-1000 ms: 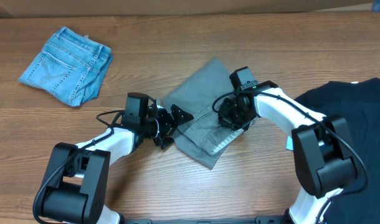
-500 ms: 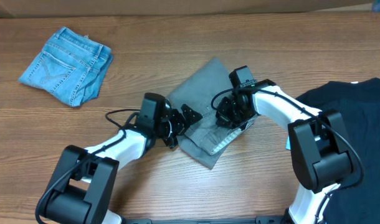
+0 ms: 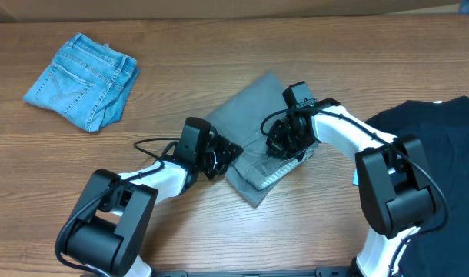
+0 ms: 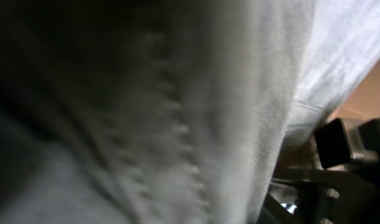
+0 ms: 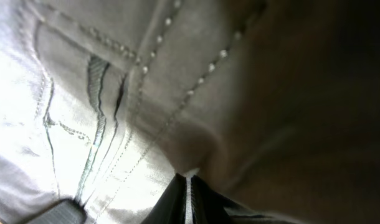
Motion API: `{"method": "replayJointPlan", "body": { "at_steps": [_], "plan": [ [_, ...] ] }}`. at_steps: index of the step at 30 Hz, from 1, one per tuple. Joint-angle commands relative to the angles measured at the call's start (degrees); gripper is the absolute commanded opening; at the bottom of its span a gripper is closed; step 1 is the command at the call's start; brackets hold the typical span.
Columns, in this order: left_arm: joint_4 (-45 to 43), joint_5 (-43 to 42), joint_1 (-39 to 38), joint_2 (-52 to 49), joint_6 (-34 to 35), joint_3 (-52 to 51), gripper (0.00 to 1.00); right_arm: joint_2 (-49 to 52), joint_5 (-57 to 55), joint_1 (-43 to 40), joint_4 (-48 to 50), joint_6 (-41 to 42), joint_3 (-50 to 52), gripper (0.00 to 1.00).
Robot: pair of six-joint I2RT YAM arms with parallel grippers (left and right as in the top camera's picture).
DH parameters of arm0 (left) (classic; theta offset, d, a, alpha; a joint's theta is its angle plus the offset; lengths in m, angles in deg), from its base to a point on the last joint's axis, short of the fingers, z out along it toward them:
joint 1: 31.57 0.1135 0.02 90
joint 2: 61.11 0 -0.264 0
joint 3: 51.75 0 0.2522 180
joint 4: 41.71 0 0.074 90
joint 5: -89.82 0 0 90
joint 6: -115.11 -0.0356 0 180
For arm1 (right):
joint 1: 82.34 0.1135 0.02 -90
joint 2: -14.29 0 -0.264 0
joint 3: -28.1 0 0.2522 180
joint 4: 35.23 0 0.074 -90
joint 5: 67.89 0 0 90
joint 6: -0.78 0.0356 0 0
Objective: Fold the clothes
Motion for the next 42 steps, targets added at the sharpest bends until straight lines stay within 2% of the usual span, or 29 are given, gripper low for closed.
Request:
{"method": "replayJointPlan", "body": {
  "at_steps": [1,2,3,6,10,19,23,31,39,42],
  "plan": [
    [1.9,7.4,-0.3,-4.4,-1.6,-2.8,0.17,2.6,-1.2,0.3,-0.9,0.0,0.7,0.08],
    [1.8,6.6,-0.3,-4.4,-2.3,-2.8,0.06,2.6,-1.1,0.3,-1.2,0.0,0.7,0.08],
    [1.7,6.0,-0.1,-4.4,-3.1,-2.8,0.04,2.6,-0.9,0.3,-1.4,-0.5,0.7,0.07],
    [1.8,2.6,1.5,-4.0,-6.1,-2.8,0.04,2.0,1.7,0.2,-1.9,-4.6,0.6,0.05],
    [3.8,-5.6,5.9,-0.5,-15.4,-2.5,0.04,-4.7,1.2,-0.1,-6.0,-10.1,-0.5,0.05],
    [32.5,-7.1,12.1,13.5,-40.4,7.4,0.04,-22.4,-0.6,-0.1,-12.3,-13.3,-5.9,0.11],
    [39.1,-7.1,15.1,17.7,-48.9,15.8,0.04,-27.1,-0.6,-0.1,-12.2,-13.3,-6.6,0.12],
    [39.8,-7.9,21.5,18.2,-51.6,31.1,0.04,-29.0,-0.5,-0.1,-13.6,-13.3,-6.6,0.12],
    [30.1,-7.7,28.9,15.8,-51.4,37.7,0.04,-29.0,-0.5,-0.1,-14.7,-13.3,-6.6,0.12],
    [24.8,-8.0,31.9,13.6,-49.3,38.4,0.04,-29.0,-0.5,-0.1,-15.8,-13.4,-6.6,0.12]
  ]
}}
